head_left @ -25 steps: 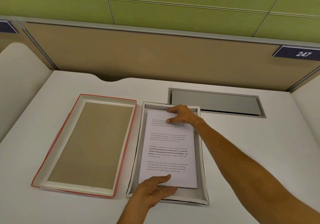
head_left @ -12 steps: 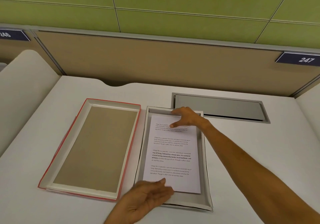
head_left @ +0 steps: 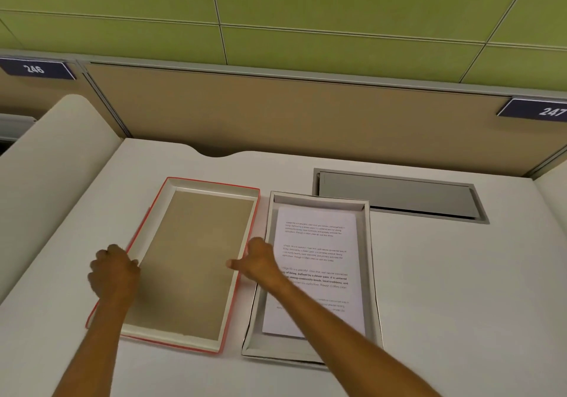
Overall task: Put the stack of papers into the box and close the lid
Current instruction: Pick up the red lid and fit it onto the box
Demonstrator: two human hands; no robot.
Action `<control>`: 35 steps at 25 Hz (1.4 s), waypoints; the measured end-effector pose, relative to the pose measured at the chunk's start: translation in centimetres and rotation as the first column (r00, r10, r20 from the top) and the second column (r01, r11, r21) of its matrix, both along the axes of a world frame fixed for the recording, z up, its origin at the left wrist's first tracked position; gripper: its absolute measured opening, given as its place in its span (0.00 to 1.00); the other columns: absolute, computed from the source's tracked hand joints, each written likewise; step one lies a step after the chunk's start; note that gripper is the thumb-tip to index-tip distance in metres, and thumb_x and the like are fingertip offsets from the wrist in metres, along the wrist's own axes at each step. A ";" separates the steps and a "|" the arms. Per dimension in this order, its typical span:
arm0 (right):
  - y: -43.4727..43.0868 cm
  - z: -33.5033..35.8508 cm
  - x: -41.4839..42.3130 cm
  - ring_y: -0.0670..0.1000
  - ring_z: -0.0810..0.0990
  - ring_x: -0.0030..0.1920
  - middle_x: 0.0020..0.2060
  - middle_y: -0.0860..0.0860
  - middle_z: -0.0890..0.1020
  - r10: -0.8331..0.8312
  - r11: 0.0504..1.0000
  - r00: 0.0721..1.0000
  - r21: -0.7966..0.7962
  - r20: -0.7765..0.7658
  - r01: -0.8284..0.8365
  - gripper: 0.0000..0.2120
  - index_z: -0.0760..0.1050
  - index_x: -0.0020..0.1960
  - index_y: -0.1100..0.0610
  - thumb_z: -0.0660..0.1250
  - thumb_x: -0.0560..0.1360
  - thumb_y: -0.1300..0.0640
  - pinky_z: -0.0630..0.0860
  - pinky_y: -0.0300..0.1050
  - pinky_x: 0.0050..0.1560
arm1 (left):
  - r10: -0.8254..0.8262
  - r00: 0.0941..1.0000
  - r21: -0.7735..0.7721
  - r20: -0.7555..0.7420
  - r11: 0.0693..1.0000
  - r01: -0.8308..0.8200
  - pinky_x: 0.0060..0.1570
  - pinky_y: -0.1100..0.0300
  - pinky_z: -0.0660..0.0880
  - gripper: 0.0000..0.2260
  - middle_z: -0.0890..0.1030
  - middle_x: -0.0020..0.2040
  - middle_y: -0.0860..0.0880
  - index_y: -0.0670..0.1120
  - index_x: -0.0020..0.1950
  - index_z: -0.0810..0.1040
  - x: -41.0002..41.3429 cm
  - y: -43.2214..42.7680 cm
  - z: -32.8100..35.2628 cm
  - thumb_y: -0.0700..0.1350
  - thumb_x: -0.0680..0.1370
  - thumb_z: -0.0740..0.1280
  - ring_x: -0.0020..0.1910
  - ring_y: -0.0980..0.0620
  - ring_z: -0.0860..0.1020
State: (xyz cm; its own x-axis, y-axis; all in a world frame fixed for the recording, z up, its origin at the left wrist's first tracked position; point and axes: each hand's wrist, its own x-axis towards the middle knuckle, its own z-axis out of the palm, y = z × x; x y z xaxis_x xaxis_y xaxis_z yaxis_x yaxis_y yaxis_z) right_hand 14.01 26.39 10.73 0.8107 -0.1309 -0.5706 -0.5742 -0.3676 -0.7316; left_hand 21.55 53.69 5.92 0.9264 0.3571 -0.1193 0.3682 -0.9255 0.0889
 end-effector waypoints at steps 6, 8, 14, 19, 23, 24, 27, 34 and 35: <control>3.4 -2.5 0.8 0.58 0.74 0.63 0.63 0.61 0.71 0.112 0.972 0.991 -0.202 -0.068 -0.123 0.27 0.66 0.67 0.66 0.70 0.71 0.67 0.74 0.42 0.57 | -0.011 0.997 0.055 -0.075 0.998 0.015 0.46 0.43 0.76 0.09 0.80 0.44 0.34 0.33 0.49 0.77 -1.1 1.1 -0.9 0.38 0.74 0.70 0.44 0.33 0.79; 2.9 -3.0 0.4 0.57 0.74 0.62 0.63 0.61 0.71 0.118 0.971 0.991 -0.203 -0.059 -0.128 0.26 0.67 0.66 0.65 0.69 0.70 0.70 0.73 0.42 0.56 | -0.005 0.998 -0.007 -0.059 1.000 0.005 0.45 0.43 0.77 0.08 0.80 0.43 0.32 0.33 0.49 0.74 -1.4 0.9 0.0 0.36 0.75 0.69 0.42 0.31 0.79; 4.0 -0.5 -0.8 0.58 0.69 0.65 0.65 0.59 0.69 0.145 0.955 0.980 -0.277 0.140 -0.102 0.26 0.63 0.69 0.63 0.68 0.75 0.59 0.71 0.48 0.64 | 0.159 0.987 -0.320 0.027 0.937 -0.142 0.46 0.40 0.74 0.11 0.77 0.53 0.27 0.33 0.59 0.66 -2.9 0.6 6.1 0.38 0.80 0.61 0.49 0.27 0.77; 6.9 5.9 -1.2 0.52 0.78 0.59 0.62 0.53 0.76 0.070 0.984 0.967 0.145 0.244 -0.108 0.32 0.67 0.69 0.57 0.68 0.72 0.40 0.76 0.46 0.58 | 0.092 0.994 -0.511 0.053 0.858 -0.052 0.63 0.42 0.69 0.19 0.73 0.66 0.33 0.34 0.68 0.65 -5.8 -2.2 13.3 0.42 0.81 0.62 0.62 0.31 0.74; 6.7 9.9 -1.8 0.51 0.83 0.47 0.47 0.49 0.80 -0.101 0.877 0.974 0.481 0.201 -0.009 0.28 0.72 0.61 0.57 0.70 0.70 0.39 0.81 0.48 0.54 | -0.046 0.984 -0.643 0.172 0.752 0.147 0.50 0.48 0.74 0.25 0.74 0.56 0.43 0.42 0.65 0.60 -10.7 -7.8 18.9 0.42 0.75 0.70 0.50 0.39 0.77; 6.2 10.4 -2.0 0.51 0.84 0.46 0.46 0.50 0.81 -0.141 0.850 0.970 0.526 0.196 0.018 0.27 0.73 0.60 0.58 0.72 0.70 0.41 0.82 0.49 0.53 | -0.087 0.984 -0.672 0.152 0.722 0.168 0.51 0.48 0.75 0.30 0.73 0.56 0.46 0.44 0.68 0.58 -11.8 -9.4 20.0 0.42 0.74 0.72 0.51 0.42 0.76; 4.3 11.0 -2.5 0.52 0.82 0.52 0.51 0.52 0.82 -0.190 0.854 0.954 0.518 0.231 0.045 0.24 0.73 0.60 0.58 0.74 0.70 0.48 0.82 0.47 0.52 | -0.133 0.984 -0.750 0.120 0.637 0.178 0.59 0.44 0.74 0.36 0.71 0.62 0.50 0.49 0.72 0.56 -13.6 -11.8 21.9 0.46 0.71 0.74 0.58 0.45 0.75; 1.4 12.4 -3.8 0.46 0.80 0.46 0.49 0.47 0.80 -0.234 0.849 0.935 0.524 0.266 0.063 0.14 0.72 0.55 0.52 0.72 0.73 0.56 0.78 0.33 0.38 | -0.075 0.983 -0.849 -0.170 0.518 -0.107 0.62 0.43 0.72 0.29 0.74 0.60 0.44 0.45 0.65 0.66 -7.9 -10.5 13.6 0.63 0.72 0.61 0.59 0.38 0.76; 0.7 12.8 -4.2 0.46 0.80 0.46 0.49 0.47 0.80 -0.242 0.834 0.935 0.549 0.258 0.064 0.14 0.73 0.55 0.53 0.72 0.72 0.58 0.79 0.33 0.38 | -0.078 0.976 -0.840 -0.204 0.526 -0.133 0.63 0.44 0.72 0.27 0.75 0.59 0.43 0.43 0.64 0.67 -6.8 -10.4 11.0 0.62 0.75 0.60 0.60 0.37 0.75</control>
State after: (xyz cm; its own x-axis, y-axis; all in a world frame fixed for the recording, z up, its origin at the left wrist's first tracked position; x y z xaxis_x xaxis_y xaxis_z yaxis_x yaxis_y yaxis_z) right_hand 9.86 27.10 23.52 0.9485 -0.0218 -0.3160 -0.3059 0.1959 -0.9317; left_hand 14.71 43.28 16.96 0.8360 0.0146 -0.5485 0.4978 -0.4408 0.7470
